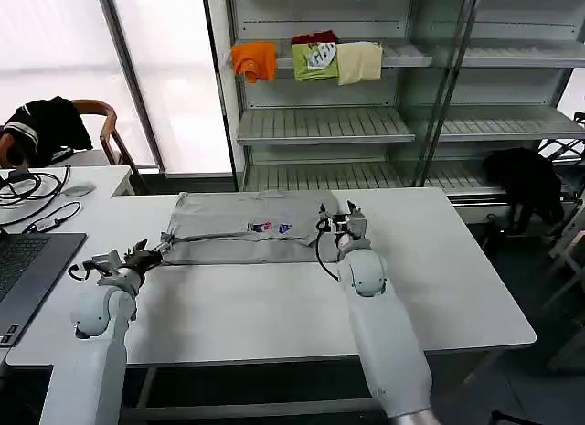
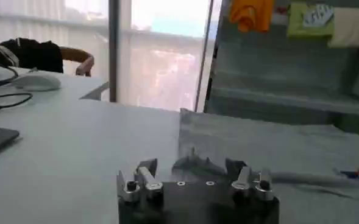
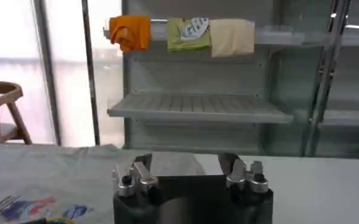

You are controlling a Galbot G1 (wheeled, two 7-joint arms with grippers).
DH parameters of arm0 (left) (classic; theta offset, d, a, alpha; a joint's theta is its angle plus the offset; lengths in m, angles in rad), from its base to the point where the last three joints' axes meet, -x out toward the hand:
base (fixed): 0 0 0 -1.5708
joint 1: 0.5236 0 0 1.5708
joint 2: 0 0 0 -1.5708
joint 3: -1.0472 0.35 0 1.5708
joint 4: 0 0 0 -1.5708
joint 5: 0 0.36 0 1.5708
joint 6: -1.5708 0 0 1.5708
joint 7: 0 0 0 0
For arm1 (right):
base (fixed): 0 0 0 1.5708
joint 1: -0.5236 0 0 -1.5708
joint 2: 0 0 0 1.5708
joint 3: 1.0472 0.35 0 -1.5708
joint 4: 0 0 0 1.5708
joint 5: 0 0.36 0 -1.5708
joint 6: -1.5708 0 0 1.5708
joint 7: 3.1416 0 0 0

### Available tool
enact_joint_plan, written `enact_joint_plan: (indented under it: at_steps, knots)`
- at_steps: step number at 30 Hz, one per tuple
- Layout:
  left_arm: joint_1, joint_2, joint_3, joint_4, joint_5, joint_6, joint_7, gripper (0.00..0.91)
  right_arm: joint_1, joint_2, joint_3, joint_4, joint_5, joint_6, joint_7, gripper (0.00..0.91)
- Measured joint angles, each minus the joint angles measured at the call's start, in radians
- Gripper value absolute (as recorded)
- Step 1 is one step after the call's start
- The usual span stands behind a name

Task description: Fold and organize the clothes.

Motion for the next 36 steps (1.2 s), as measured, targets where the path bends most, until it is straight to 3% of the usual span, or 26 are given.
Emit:
enact_joint_plan:
  at_steps: [9,10,11,12,13,14,15,36]
  knots:
    - [0.034,0.004,0.012,-0.017,0.064,0.027,0.007,0.907,-0.103,-0.035,0.017,0.082,-0.019,-0.046,-0.007,0.907]
    - [0.037,0.005,0.012,-0.018,0.067,0.029,0.007,0.796,-0.112,-0.038,0.018,0.087,-0.02,-0.05,-0.008,0.887]
    - [0.039,0.006,0.012,-0.019,0.071,0.03,0.007,0.595,-0.119,-0.042,0.018,0.091,-0.02,-0.053,-0.01,0.615]
    - [0.041,0.007,0.011,-0.02,0.074,0.032,0.008,0.443,-0.125,-0.044,0.018,0.095,-0.023,-0.056,-0.011,0.464]
    - [0.043,0.008,0.01,-0.021,0.077,0.033,0.008,0.202,-0.132,-0.046,0.018,0.098,-0.024,-0.059,-0.013,0.232]
    - [0.045,0.009,0.009,-0.022,0.079,0.034,0.008,0.091,-0.138,-0.047,0.018,0.101,-0.026,-0.061,-0.015,0.131]
    - [0.047,0.01,0.009,-0.022,0.081,0.035,0.009,0.05,-0.144,-0.048,0.018,0.102,-0.029,-0.062,-0.016,0.0]
    - [0.04,0.006,0.023,-0.006,0.112,0.037,0.02,0.0,-0.195,-0.053,0.027,0.119,-0.002,-0.079,-0.031,0.0]
